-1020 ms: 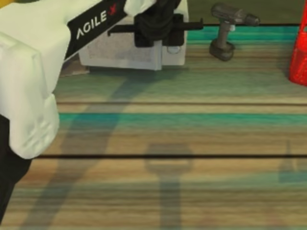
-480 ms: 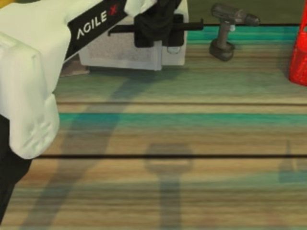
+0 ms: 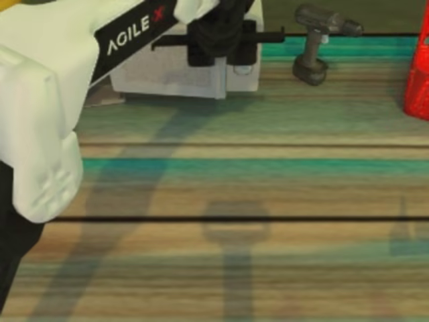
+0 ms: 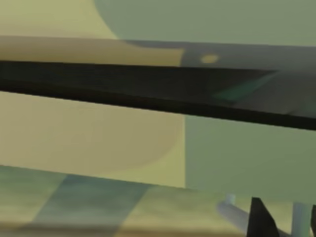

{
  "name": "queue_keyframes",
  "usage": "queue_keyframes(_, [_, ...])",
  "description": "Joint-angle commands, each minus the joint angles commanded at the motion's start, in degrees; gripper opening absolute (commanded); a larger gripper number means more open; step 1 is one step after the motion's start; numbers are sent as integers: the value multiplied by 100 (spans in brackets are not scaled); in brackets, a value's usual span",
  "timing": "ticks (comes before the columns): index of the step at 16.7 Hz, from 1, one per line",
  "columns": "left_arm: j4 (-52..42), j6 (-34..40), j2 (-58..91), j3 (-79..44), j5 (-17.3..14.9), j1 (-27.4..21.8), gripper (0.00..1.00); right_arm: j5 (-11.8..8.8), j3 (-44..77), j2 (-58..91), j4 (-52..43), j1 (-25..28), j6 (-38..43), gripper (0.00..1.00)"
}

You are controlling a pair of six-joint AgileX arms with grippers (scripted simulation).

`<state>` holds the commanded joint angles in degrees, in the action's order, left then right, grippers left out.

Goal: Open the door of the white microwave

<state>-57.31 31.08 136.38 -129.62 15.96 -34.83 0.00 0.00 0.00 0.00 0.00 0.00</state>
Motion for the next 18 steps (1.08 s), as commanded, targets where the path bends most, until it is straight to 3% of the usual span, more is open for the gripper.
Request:
queue_keyframes(7, [560, -507, -651, 1099, -167, 80, 0, 0, 0, 0, 0, 0, 0, 100])
queue_keyframes(18, [592, -538, -688, 1156, -179, 84, 0, 0, 0, 0, 0, 0, 0, 100])
